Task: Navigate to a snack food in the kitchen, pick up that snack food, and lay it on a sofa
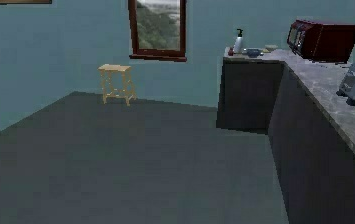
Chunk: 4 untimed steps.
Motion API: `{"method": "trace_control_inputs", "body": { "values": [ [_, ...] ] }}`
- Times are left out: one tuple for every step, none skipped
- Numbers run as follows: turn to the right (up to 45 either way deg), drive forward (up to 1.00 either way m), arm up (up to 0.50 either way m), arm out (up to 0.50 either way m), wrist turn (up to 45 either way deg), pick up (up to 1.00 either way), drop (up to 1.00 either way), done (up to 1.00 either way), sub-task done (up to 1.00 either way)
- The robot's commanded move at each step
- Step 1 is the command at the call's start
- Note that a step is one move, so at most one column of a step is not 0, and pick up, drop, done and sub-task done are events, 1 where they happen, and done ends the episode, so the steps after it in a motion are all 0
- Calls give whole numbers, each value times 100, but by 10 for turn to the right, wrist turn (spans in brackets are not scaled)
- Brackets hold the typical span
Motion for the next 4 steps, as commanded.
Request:
{"method": "trace_control_inputs", "body": {
  "values": [
    [0, 0, 38, 0, 0, 0, 0, 0, 0],
    [0, 0, 0, 50, 0, 0, 0, 0, 0],
    [0, 0, 0, 0, 450, 0, 0, 0, 0],
    [0, 0, 0, 0, 450, 0, 0, 0, 0]
  ]
}}
